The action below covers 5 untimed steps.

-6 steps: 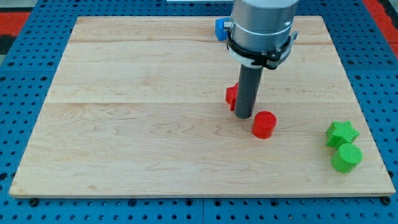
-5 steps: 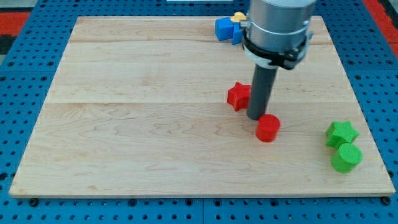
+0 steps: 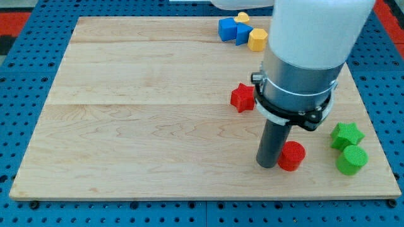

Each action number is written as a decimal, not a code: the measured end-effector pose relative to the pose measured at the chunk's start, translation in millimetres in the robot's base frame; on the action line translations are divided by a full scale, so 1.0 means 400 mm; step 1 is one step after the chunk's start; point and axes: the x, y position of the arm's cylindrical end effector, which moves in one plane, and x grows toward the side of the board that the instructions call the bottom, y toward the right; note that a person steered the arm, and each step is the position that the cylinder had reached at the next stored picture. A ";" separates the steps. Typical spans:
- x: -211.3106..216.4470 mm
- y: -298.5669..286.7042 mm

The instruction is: Push red circle closer to green circle

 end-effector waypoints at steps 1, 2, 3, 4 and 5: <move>-0.011 0.043; -0.011 0.108; -0.011 0.138; -0.011 0.138; -0.021 0.042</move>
